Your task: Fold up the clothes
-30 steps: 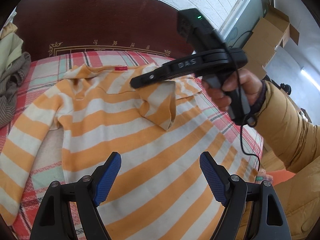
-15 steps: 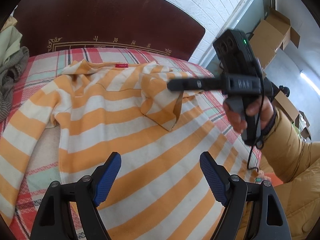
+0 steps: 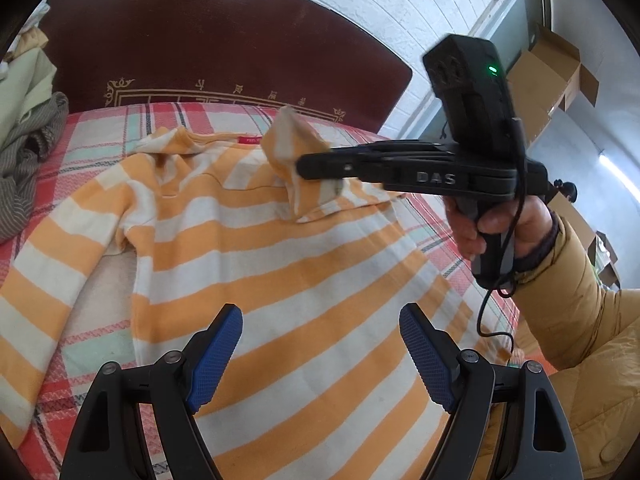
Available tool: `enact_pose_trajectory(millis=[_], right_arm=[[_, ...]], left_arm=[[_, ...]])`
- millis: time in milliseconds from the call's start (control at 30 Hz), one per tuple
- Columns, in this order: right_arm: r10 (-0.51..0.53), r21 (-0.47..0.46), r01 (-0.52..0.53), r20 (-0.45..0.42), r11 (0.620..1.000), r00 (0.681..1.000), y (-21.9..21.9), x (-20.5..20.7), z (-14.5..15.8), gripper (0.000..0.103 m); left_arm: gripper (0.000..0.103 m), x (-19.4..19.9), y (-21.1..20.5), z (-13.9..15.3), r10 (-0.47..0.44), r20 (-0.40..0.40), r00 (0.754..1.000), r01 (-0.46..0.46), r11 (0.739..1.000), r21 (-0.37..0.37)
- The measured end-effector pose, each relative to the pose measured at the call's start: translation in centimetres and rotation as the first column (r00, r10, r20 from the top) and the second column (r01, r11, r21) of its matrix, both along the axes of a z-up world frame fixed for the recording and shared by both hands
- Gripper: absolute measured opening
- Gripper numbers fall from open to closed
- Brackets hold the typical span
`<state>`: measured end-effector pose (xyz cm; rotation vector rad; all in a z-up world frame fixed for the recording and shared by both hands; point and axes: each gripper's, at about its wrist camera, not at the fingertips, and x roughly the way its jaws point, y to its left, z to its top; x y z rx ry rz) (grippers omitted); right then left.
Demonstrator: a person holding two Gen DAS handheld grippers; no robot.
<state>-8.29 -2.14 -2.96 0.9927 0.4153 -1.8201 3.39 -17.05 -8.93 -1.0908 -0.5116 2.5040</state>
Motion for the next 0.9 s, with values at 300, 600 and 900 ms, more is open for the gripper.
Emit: enact_pose_trajectory(millis=[300, 600, 900], right_arm=[[-0.018, -0.051, 0.029, 0.206, 0.998, 0.978, -2.0, -0.7, -3.5, 0.03], [-0.078, -0.101, 0.108, 0.265, 0.989, 0.961, -1.5, -0.1, -4.9, 0.06], [-0.065, -0.173, 0.118, 0.285, 0.978, 0.956, -0.6, 1.9, -4.5, 0.06]], left_arm=[[0.083, 2.2, -2.4, 0.6, 0.078, -0.014, 0.997, -0.078, 0.997, 0.01], [0.083, 3.6, -4.6, 0.6, 0.164, -0.028, 0.986, -0.162, 0.985, 0.061], [0.083, 4.5, -3.9, 0.4, 0.179, -0.024, 0.984, -0.177, 0.983, 0.048]])
